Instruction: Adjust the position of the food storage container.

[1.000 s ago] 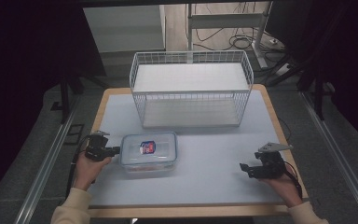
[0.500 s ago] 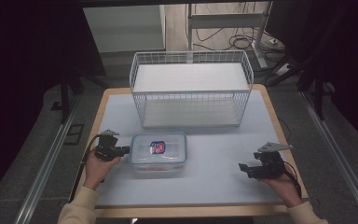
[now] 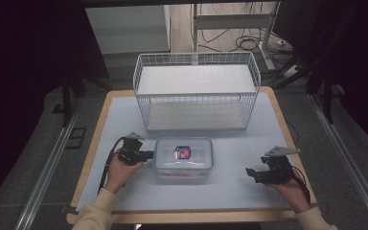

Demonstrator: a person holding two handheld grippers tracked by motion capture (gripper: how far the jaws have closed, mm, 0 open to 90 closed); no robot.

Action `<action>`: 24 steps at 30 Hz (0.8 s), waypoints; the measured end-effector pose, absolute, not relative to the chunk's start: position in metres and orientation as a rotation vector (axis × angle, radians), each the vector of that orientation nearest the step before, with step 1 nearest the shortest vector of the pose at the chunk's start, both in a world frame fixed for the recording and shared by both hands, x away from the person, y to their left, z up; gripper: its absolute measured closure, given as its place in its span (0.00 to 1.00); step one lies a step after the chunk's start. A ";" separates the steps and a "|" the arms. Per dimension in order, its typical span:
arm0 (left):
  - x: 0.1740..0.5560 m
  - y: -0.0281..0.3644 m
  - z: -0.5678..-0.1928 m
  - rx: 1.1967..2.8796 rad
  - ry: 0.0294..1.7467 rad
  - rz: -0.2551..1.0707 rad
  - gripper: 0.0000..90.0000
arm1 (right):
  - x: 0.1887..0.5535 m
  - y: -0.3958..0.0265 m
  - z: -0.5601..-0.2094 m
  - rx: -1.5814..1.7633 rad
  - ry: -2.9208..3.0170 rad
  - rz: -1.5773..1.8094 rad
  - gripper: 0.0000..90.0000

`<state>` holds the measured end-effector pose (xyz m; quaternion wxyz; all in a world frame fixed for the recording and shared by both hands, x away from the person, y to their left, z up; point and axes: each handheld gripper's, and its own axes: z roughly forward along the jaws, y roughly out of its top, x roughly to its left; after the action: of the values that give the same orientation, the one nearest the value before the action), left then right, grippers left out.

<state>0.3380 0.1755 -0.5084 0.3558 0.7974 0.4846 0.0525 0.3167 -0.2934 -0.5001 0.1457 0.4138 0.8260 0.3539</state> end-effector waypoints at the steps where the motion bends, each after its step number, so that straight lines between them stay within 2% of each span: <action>1: 0.338 0.171 -0.508 2.067 1.236 0.131 1.00 | 0.317 -0.293 -0.500 1.191 2.378 1.020 0.21; 13: 0.341 0.141 -0.507 2.079 1.190 0.115 1.00 | 0.316 -0.293 -0.500 1.194 2.380 1.018 0.21; 17: 0.339 0.148 -0.508 2.051 1.192 0.081 1.00 | 0.316 -0.294 -0.500 1.191 2.378 1.018 0.21; 24: 0.326 0.169 -0.496 2.000 1.205 0.144 1.00 | 0.316 -0.294 -0.498 1.176 2.360 1.037 0.21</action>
<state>0.3256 0.1694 -0.4955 0.3905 0.7870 0.4742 0.0566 0.3159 -0.2936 -0.4979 0.1534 0.4101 0.8231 0.3615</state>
